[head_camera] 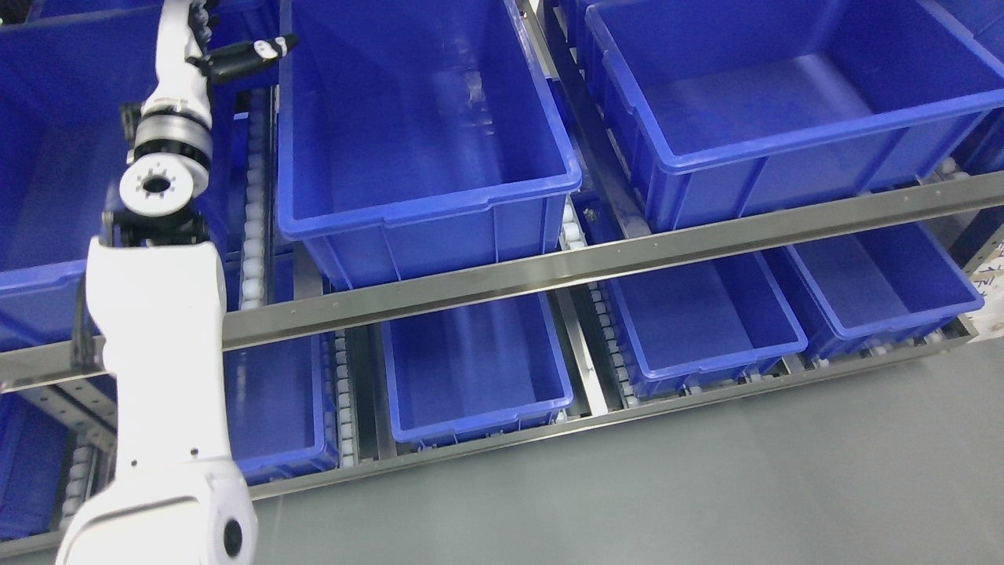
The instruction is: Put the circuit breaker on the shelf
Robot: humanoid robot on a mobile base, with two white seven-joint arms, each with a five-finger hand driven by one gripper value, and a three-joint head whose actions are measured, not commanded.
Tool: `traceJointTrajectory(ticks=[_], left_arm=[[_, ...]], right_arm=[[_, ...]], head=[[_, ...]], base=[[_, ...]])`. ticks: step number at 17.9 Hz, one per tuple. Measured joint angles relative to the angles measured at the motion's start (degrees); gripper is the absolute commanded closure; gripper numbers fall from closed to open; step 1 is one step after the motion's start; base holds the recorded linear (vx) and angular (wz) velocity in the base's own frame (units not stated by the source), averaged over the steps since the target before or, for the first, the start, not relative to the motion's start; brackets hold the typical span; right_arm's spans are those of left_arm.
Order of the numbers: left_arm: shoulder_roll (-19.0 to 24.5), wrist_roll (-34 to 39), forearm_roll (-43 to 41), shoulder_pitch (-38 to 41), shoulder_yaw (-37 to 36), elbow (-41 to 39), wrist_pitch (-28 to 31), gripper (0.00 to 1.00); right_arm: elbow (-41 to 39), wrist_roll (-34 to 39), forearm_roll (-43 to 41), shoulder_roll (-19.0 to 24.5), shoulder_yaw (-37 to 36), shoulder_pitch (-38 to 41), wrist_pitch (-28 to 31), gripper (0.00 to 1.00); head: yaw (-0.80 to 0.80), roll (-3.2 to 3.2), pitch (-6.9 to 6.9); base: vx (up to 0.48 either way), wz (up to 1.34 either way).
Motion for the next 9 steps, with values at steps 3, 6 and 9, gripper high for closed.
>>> traceJointTrajectory(ticks=[3,6,9], left_arm=[[-0.5,0.2,1.0,6.8,0.5,-9.5,0.5,0.0],[-0.8,0.2,1.4,10.9,0.4,-15.1,1.0,0.0],[-1.0,0.2,1.7,14.4,0.2,-19.8,1.7,0.0]], right_arm=[[0.0,0.0,0.0,0.0,0.0,0.0,0.0,0.0],[0.0,0.0,0.0,0.0,0.0,0.0,0.0,0.0],[0.0,0.0,0.0,0.0,0.0,0.0,0.0,0.0]], head=[[0.0,0.0,0.0],[0.0,0.0,0.0],[0.0,0.0,0.0]], base=[[-0.169,0.14],[-0.08,0.1],[-0.007,0.01]])
